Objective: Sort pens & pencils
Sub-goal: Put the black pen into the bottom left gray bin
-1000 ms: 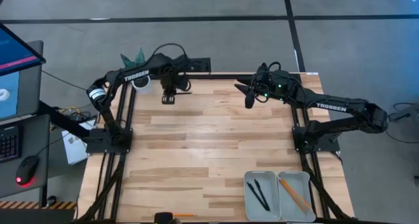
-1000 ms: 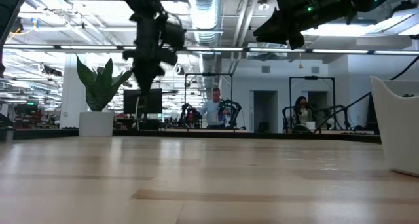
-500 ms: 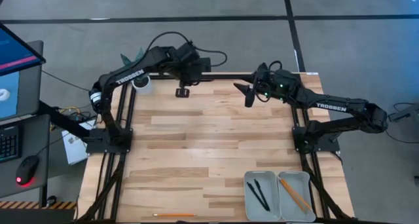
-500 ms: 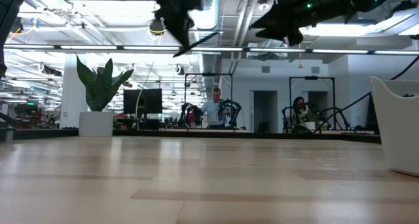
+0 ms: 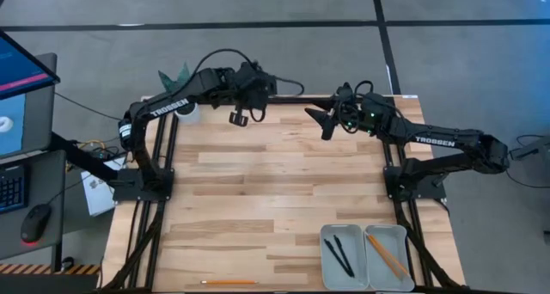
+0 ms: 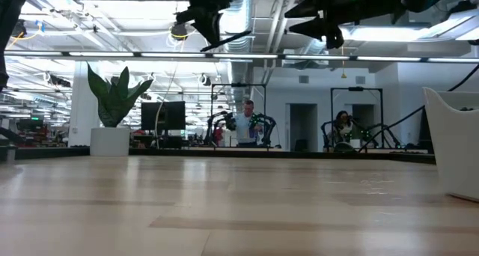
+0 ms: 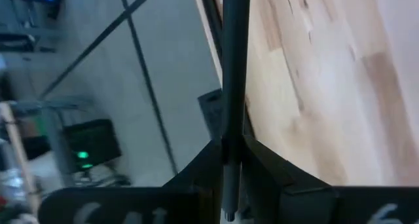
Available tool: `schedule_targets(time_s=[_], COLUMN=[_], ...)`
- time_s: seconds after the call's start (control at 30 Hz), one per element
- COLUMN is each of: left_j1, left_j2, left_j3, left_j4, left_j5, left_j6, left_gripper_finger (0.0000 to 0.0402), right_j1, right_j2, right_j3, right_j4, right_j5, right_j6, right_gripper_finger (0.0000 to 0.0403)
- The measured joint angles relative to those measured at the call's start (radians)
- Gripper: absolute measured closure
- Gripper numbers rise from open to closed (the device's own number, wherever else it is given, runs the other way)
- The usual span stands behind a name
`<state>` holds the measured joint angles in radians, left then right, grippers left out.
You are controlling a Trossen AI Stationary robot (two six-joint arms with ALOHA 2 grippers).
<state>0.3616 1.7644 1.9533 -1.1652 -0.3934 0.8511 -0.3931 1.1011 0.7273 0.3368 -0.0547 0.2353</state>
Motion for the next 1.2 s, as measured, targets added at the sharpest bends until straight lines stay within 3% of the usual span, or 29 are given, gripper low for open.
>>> schedule_targets(time_s=[0.33,0.5,0.7,1.0,1.2], left_j1=[-0.095,-0.135,-0.161,-0.19,-0.208], left_j2=[0.005,0.005,0.005,0.005,0.005], left_j3=[-0.01,-0.01,-0.01,-0.01,-0.01], left_j4=[0.061,0.132,0.192,0.197,0.266], left_j5=[-0.09,-0.083,-0.079,-0.071,-0.012], left_j6=[0.217,0.284,0.36,0.502,0.602], left_gripper_finger=[0.0365,0.0365,0.0365,0.0365,0.0365], right_j1=[-0.003,0.027,0.045,0.046,0.046], right_j2=[0.0,0.0,0.0,0.0,0.0], right_j3=[0.001,0.001,0.001,0.001,0.001], right_j4=[-0.102,-0.103,-0.061,-0.051,-0.051], right_j5=[-0.034,-0.078,-0.233,-0.27,-0.271], right_j6=[0.346,0.404,0.483,0.558,0.583], right_gripper_finger=[0.0175,0.0175,0.0175,0.0175,0.0175])
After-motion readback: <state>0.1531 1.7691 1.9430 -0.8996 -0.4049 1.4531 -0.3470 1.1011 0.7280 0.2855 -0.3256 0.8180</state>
